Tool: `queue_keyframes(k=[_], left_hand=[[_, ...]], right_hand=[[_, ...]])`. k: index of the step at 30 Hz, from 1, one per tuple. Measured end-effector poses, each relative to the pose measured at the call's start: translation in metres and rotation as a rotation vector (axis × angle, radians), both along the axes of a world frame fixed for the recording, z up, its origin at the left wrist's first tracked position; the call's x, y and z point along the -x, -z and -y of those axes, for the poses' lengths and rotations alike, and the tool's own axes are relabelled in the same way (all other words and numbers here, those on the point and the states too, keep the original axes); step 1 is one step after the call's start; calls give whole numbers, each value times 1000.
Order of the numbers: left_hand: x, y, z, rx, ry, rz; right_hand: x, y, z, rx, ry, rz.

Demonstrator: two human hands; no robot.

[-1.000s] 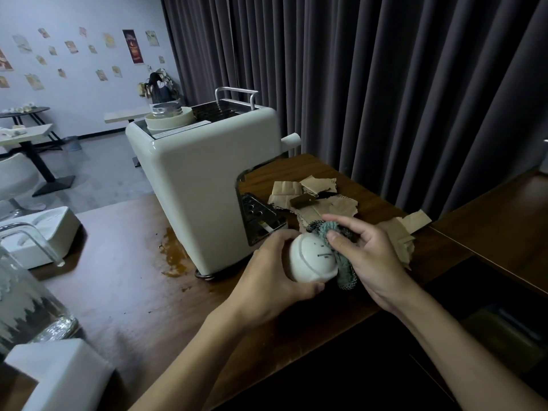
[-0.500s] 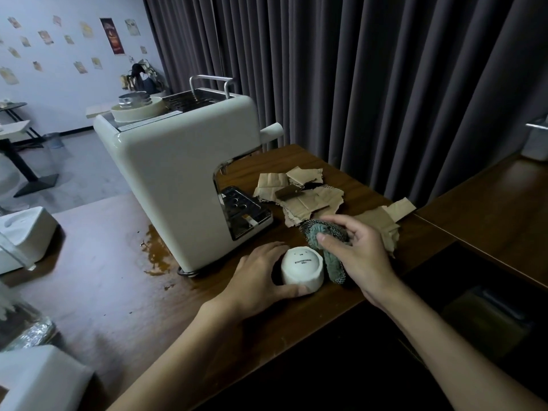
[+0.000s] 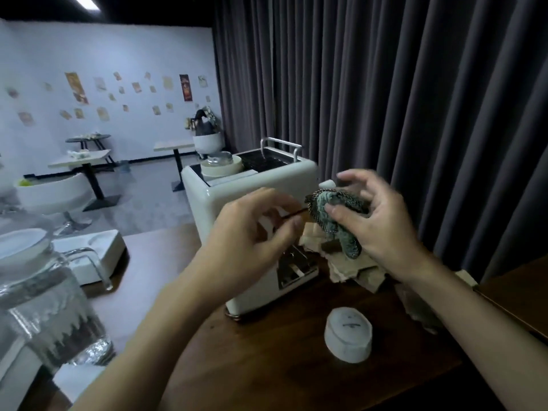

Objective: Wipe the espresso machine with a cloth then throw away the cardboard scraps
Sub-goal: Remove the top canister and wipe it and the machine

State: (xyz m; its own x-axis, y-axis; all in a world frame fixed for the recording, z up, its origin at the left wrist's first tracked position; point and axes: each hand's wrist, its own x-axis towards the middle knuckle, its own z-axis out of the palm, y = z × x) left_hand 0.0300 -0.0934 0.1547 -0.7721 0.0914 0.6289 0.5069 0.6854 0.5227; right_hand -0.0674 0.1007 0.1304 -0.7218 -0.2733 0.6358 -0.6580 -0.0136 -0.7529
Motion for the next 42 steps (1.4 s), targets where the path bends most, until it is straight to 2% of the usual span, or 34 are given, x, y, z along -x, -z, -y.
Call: queue_keyframes(k=[6, 10, 12, 14, 16, 17, 22, 28, 37, 42], left_hand=[[10, -44, 46, 50, -274, -150], [31, -49, 74, 94, -430, 29], [37, -47, 83, 108, -428, 166], [42, -41, 89, 133, -419, 256], [46, -33, 94, 161, -413, 280], [48, -29, 97, 160, -406, 277], [58, -27, 109, 77, -382, 268], [61, -30, 118, 118, -359, 302], [62, -23, 123, 147, -345, 265], [62, -24, 125, 191, -341, 259]], right_hand=[[24, -73, 44, -146, 66, -221], [47, -103, 70, -219, 141, -313], [61, -109, 80, -387, 188, -338], [73, -109, 84, -682, 171, -308], [83, -107, 81, -940, 147, -280], [87, -107, 77, -995, 117, -266], [100, -111, 70, -995, -115, -147], [107, -110, 87, -941, -10, -337], [134, -113, 135, -996, 46, -464], [156, -115, 162, -1032, 64, -458]])
